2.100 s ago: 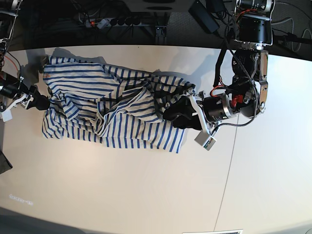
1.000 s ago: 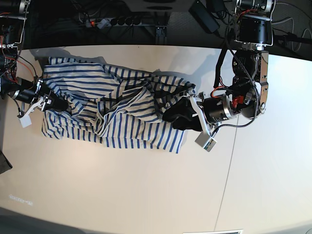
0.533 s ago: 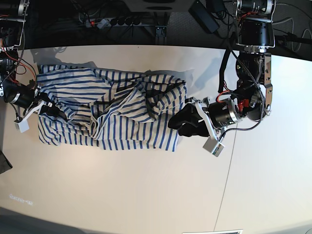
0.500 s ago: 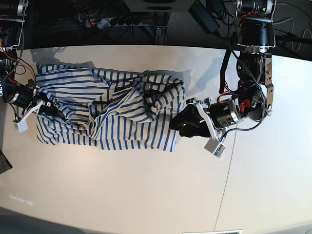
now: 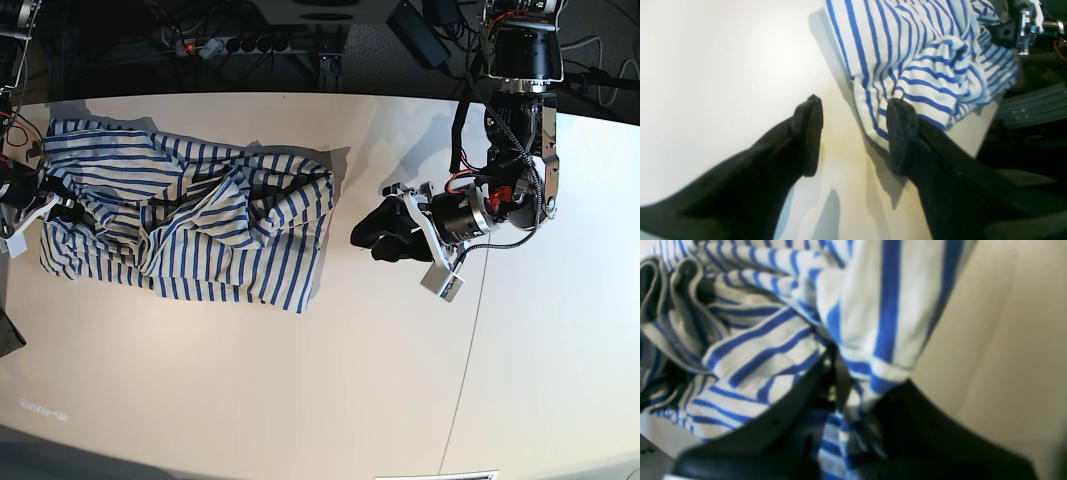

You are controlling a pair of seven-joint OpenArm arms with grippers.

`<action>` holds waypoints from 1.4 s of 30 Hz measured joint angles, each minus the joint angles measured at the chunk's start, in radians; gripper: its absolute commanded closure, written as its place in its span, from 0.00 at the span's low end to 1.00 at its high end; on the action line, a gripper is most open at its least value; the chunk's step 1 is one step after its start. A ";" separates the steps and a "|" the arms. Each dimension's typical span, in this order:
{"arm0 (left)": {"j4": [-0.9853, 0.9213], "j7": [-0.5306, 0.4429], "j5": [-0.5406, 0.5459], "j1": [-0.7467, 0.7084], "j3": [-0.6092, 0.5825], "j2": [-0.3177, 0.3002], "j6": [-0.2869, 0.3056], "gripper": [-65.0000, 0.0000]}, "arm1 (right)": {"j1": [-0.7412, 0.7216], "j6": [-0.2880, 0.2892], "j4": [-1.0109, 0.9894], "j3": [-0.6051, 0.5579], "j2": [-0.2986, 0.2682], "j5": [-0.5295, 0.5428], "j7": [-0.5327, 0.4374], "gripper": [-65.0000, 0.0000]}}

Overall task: Fold the T-shirt properly
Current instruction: 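Release the left gripper and pull the right gripper's end inward, then lift the strip's end with both grippers and fold it over the middle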

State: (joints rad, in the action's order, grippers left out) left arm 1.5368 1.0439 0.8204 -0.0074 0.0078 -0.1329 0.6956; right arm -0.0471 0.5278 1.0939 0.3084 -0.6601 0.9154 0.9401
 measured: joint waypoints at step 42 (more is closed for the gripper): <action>-0.252 -0.196 -0.147 -0.004 -0.236 0.222 -0.002 0.49 | 0.002 0.000 0.774 -0.536 0.237 -0.459 0.047 1.00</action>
State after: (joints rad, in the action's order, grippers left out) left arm 1.2850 0.8482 0.6731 -0.0113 -0.2279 0.0887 0.6941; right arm -0.0448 0.5282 1.8675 -0.2276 -0.4232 0.4568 0.9874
